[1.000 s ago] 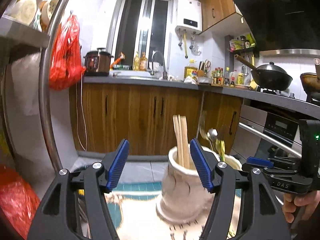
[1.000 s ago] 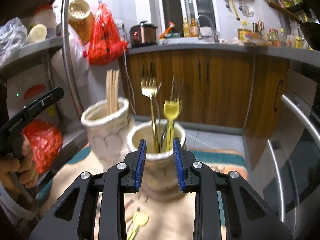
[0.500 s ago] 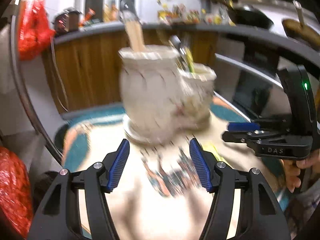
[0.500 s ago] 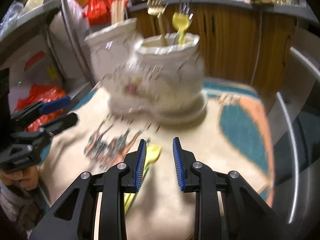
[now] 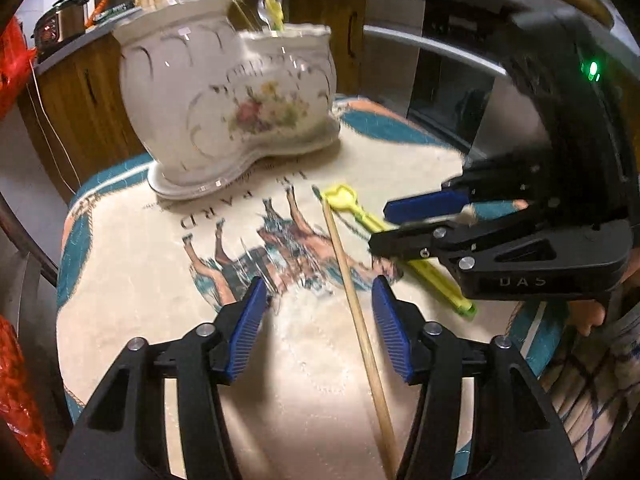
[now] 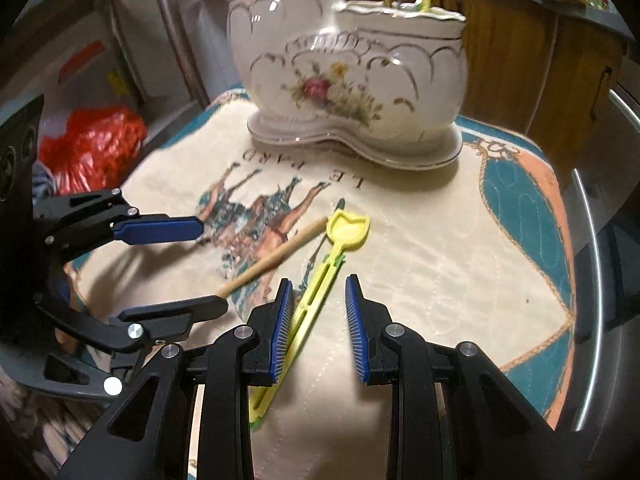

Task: Organize utensils
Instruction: 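Grasp the last chopstick with the left tool while the right tool grasps the other yellow spoon-tong, then drop the chopstick in the tall cup with the left tool while the right tool drops the tong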

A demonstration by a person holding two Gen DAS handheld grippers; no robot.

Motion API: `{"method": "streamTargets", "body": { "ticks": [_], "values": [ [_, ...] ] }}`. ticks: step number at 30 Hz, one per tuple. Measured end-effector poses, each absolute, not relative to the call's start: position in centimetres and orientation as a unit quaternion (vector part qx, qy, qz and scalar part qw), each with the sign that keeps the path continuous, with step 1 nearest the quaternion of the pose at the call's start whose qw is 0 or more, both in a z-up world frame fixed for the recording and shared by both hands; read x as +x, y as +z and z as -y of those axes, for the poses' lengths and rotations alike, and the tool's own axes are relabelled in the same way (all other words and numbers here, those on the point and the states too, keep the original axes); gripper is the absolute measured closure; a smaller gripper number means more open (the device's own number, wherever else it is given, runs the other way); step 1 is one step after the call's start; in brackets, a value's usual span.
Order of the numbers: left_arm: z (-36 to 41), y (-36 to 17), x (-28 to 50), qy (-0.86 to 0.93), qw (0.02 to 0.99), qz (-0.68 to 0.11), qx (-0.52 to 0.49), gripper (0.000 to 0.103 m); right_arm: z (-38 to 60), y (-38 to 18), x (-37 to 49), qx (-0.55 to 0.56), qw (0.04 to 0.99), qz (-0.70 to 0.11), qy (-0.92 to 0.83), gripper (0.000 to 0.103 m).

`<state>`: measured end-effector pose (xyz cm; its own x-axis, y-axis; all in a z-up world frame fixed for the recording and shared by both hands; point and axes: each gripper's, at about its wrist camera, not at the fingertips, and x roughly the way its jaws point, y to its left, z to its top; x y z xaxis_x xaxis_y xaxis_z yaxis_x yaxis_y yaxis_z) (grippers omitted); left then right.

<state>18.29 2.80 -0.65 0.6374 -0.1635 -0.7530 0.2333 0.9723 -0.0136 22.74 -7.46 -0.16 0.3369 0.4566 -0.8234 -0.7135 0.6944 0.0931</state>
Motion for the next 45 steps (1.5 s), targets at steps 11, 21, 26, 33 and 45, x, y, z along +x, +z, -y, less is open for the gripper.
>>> {"method": "streamTargets", "body": {
  "ticks": [11, 21, 26, 33, 45],
  "values": [
    [-1.6, -0.8, 19.6, -0.113, 0.876, -0.46, 0.089, 0.074, 5.8, 0.5, 25.1, -0.262, 0.738, -0.512, 0.352, 0.078],
    [1.2, 0.1, 24.7, -0.118, 0.796, -0.568, 0.172, 0.074, 2.5, 0.2, 27.3, -0.334, 0.667, -0.583, 0.322, 0.078],
    [1.6, 0.2, 25.9, -0.126, 0.796, -0.571, 0.159, 0.089, 3.4, 0.2, 28.1, -0.294, 0.67, -0.594, 0.333, 0.088],
    [0.9, -0.1, 25.1, -0.115, 0.815, -0.549, 0.147, 0.098, 5.6, 0.5, 28.4, -0.258, 0.699, -0.577, 0.335, 0.093],
    [-4.5, 4.9, 21.6, -0.093, 0.906, -0.41, 0.049, 0.098, 10.8, 6.9, 26.7, -0.158, 0.795, -0.449, 0.376, 0.093]
  ]
}}
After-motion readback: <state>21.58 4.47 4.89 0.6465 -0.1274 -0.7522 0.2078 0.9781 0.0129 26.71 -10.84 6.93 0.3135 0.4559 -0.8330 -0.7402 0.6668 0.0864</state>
